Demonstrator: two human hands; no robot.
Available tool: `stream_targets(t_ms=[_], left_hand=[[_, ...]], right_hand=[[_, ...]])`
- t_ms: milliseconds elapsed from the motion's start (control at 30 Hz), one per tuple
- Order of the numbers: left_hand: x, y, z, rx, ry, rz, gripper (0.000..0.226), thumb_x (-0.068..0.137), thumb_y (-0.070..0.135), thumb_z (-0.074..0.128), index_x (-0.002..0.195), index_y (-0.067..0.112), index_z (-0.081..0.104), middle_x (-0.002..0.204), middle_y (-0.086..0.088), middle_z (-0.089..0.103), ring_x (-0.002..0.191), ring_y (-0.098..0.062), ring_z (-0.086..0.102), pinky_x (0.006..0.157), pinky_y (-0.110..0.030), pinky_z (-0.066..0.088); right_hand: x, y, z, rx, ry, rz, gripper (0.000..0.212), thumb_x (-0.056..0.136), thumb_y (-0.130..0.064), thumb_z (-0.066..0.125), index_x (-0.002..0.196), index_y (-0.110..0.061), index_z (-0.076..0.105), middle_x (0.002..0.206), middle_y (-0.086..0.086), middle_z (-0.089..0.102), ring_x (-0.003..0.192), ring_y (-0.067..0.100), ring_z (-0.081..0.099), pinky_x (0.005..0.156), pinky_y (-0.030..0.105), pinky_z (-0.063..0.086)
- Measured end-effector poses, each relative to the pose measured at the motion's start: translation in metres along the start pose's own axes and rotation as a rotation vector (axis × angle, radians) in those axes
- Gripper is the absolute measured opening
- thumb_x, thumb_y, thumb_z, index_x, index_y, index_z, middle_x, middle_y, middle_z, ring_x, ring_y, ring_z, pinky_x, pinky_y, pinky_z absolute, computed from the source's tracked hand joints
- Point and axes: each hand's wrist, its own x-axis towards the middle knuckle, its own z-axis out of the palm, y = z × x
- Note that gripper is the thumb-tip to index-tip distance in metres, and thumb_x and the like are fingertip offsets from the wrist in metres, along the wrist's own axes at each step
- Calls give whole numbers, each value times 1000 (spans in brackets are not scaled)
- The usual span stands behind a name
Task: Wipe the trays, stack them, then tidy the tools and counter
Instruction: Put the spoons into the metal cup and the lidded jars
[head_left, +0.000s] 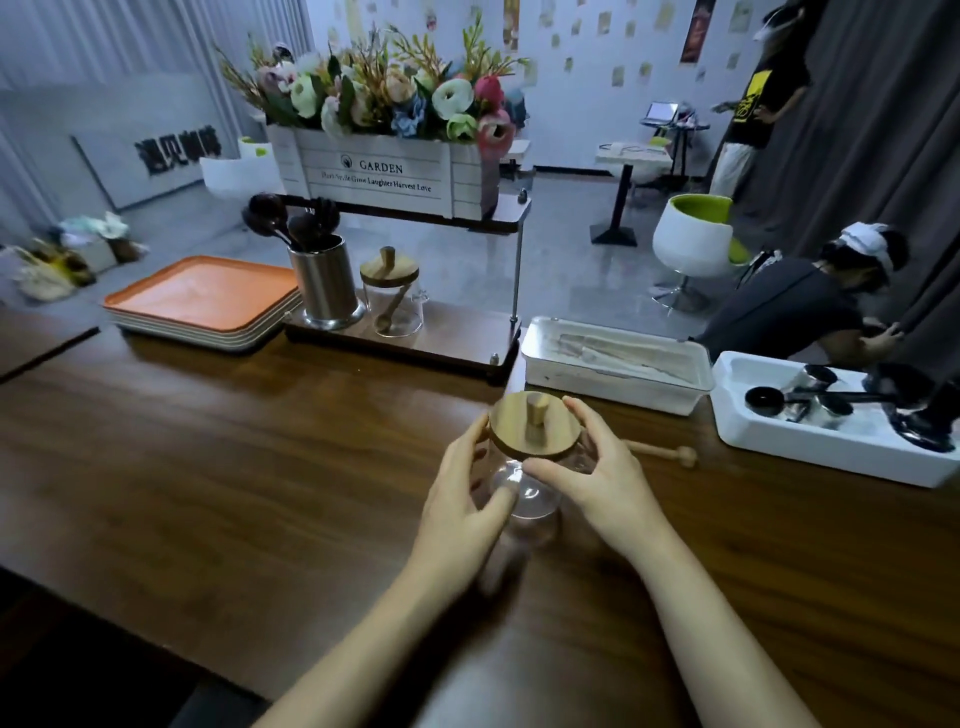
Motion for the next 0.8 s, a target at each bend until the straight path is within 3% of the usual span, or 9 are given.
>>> stream_targets(t_ms=[133,233,433,600,700,800], left_hand=[[3,-5,2,41,-148,-7,102,76,42,88,151,61,23,157,17,42,146,-8,40,118,-49,36],[5,-4,5,38,-165,-16,111,70,47,92,154,57,20,156,15,44,145,-11,42,117,-51,37],[1,-3,-1,103,-191,19,103,75,52,88,155,54,23,153,18,46,141,-3,44,115,-46,42],[-5,1,-2,150,-172,63,92,76,57,82,148,63,26,147,29,46,136,8,44,112,-29,42],[-5,-1,-2,149,-192,74,95,77,52,84,153,54,27,149,29,44,137,8,42,111,-27,41],[-5,0,-3,181,-197,92,95,78,48,85,153,53,26,147,32,42,136,13,40,106,-12,37]], right_hand=[[-10,5,-9,-10,-58,-2,103,55,-61,82,148,-40,43,134,-19,61,124,-6,53,111,30,43],[-16,8,-10,-17,-98,-7,98,58,-58,84,146,-43,44,134,-19,61,123,-6,54,111,29,42],[-25,7,-7,14,-146,6,83,71,-31,90,140,-44,46,131,-17,64,122,-4,57,110,27,43],[-32,3,-7,22,-140,7,75,75,-19,88,129,-51,46,127,-24,63,120,-10,56,102,13,42],[-35,5,-6,52,-155,29,84,76,-22,88,141,-44,40,137,-19,59,126,-8,53,113,24,39],[-38,8,-3,45,-143,53,96,68,-41,89,150,-41,38,143,-16,56,131,-4,49,117,35,36]])
